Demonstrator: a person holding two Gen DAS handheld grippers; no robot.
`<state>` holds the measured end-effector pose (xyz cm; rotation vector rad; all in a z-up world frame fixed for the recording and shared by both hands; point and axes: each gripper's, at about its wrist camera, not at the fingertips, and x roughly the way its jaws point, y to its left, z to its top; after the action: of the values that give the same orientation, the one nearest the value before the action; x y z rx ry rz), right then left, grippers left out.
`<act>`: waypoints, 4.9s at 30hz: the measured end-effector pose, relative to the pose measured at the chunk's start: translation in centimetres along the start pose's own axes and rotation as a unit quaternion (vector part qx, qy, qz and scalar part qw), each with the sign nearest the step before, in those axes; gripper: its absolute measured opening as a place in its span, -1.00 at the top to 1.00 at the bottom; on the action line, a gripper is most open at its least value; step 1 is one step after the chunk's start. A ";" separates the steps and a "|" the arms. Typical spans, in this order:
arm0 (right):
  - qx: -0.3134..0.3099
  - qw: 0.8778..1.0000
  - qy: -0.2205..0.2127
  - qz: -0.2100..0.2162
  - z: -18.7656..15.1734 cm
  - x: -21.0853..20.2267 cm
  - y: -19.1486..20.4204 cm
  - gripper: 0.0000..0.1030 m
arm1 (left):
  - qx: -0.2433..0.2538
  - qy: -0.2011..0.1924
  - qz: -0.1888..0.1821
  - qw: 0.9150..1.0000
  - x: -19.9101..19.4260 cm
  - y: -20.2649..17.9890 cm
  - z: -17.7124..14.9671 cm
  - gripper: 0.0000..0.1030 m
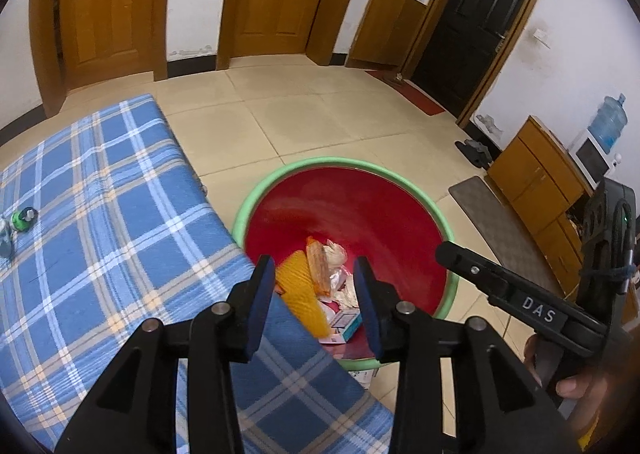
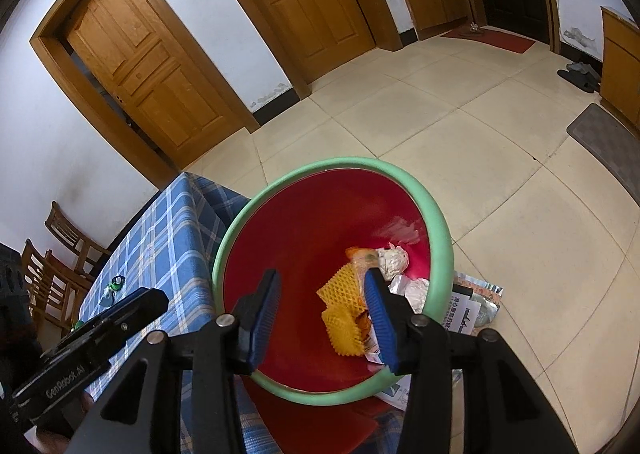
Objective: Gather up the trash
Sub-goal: 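Open both tools to drop the snack bag and foam net into the bucket, then move left tool back over the table and grasp the light-blue toy slide, then grasp the green toy figure with right tool while left tool holds the slide, then carry the green toy figure over the red bucket with right tool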
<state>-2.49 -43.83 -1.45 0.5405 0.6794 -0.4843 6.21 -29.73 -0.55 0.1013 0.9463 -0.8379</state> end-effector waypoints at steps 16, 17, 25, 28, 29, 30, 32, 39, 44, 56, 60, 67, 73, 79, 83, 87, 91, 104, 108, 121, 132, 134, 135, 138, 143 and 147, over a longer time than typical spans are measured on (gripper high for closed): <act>-0.009 1.000 0.005 0.003 -0.3 0.0 1.2 0.00 | -0.059 -0.031 0.075 0.995 -2.8 7.3 0.4 0.21; -0.010 1.000 0.006 0.003 -0.3 0.1 1.3 0.00 | -0.063 -0.033 0.081 0.994 -2.9 7.8 0.4 0.21; -0.013 1.000 0.011 0.001 -0.3 0.4 2.0 -0.02 | -0.093 -0.050 0.123 0.987 -4.6 12.1 0.1 0.21; -0.014 1.000 0.013 0.000 -0.4 0.5 2.2 -0.02 | -0.097 -0.055 0.134 0.985 -5.1 13.0 0.1 0.21; -0.015 1.000 0.015 0.000 -0.4 0.5 2.3 -0.02 | -0.099 -0.056 0.138 0.984 -5.2 13.3 0.1 0.21; -0.015 1.000 0.016 -0.001 -0.4 0.5 2.3 -0.02 | -0.100 -0.058 0.142 0.983 -5.4 13.7 0.1 0.21; -0.016 1.000 0.017 -0.002 -0.4 0.7 2.5 -0.03 | -0.105 -0.060 0.146 0.982 -5.5 14.4 0.1 0.21; -0.018 1.000 0.022 -0.010 -0.3 1.0 3.0 -0.03 | -0.112 -0.064 0.164 0.978 -5.8 16.7 0.0 0.21; -0.022 0.999 0.026 -0.013 -0.3 1.4 3.9 -0.03 | -0.121 -0.065 0.176 0.975 -5.9 18.4 -0.1 0.21; -0.043 0.998 0.037 -0.017 -0.1 2.8 6.5 -0.03 | -0.145 -0.060 0.204 0.966 -5.4 23.2 -0.6 0.21; -0.054 0.998 0.040 -0.013 0.0 3.5 7.8 -0.03 | -0.153 -0.058 0.208 0.964 -5.1 24.7 -1.0 0.21; -0.077 0.996 0.046 -0.002 0.1 4.7 10.4 -0.03 | -0.158 -0.049 0.206 0.964 -4.1 25.9 -1.3 0.21; -0.098 0.994 0.054 0.011 0.1 5.8 12.8 -0.03 | -0.160 -0.038 0.200 0.966 -3.0 26.3 -1.8 0.60; -0.124 0.990 0.066 0.025 -0.3 7.1 15.7 -0.03 | -0.171 -0.051 0.186 0.966 -3.5 27.1 -2.3 0.70; -0.143 0.986 0.074 0.038 -0.7 7.9 17.7 -0.03 | -0.174 -0.061 0.182 0.966 -4.3 27.4 -2.7 0.70; -0.163 0.982 0.079 0.055 -1.2 8.7 20.2 -0.03 | -0.177 -0.075 0.183 0.964 -5.8 27.5 -3.2 0.70; -0.179 0.978 0.085 0.071 -1.9 9.9 22.9 -0.03 | -0.187 -0.094 0.189 0.959 -7.7 28.1 -4.0 0.70; -0.225 0.963 0.108 0.097 -5.0 14.6 31.0 -0.03 | -0.246 -0.141 0.239 0.929 -10.7 31.9 -7.0 0.70; -0.239 0.960 0.111 0.098 -5.9 16.3 33.1 -0.03 | -0.255 -0.143 0.247 0.924 -11.0 32.6 -7.3 0.70; -0.282 0.952 0.090 0.083 -7.5 19.6 37.6 -0.05 | -0.275 -0.148 0.251 0.916 -11.2 33.8 -8.1 0.70; -0.311 0.946 0.067 0.063 -8.3 19.9 38.7 0.07 | -0.278 -0.148 0.254 0.915 -11.1 33.9 -8.3 0.70; -0.309 0.946 0.069 0.064 -8.4 19.9 38.7 0.08 | -0.277 -0.149 0.253 0.915 -11.1 33.9 -8.3 0.70; -0.306 0.947 0.071 0.065 -8.3 19.9 38.6 0.08 | -0.277 -0.150 0.253 0.915 -11.2 33.8 -8.3 0.70; -0.297 0.949 0.074 0.071 -8.1 19.4 37.9 0.08 | -0.278 -0.150 0.252 0.915 -11.2 33.9 -8.4 0.70; -0.287 0.952 0.073 0.081 -7.7 17.9 36.4 0.08 | -0.278 -0.152 0.251 0.914 -11.3 33.8 -8.4 0.70; -0.275 0.954 0.073 0.089 -7.5 16.6 35.3 0.08 | -0.275 -0.154 0.250 0.915 -11.3 33.6 -8.3 0.70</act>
<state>25.76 -16.51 -7.06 0.1056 0.8585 -0.0723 19.79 3.60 -6.13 -0.2633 0.7739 -0.0877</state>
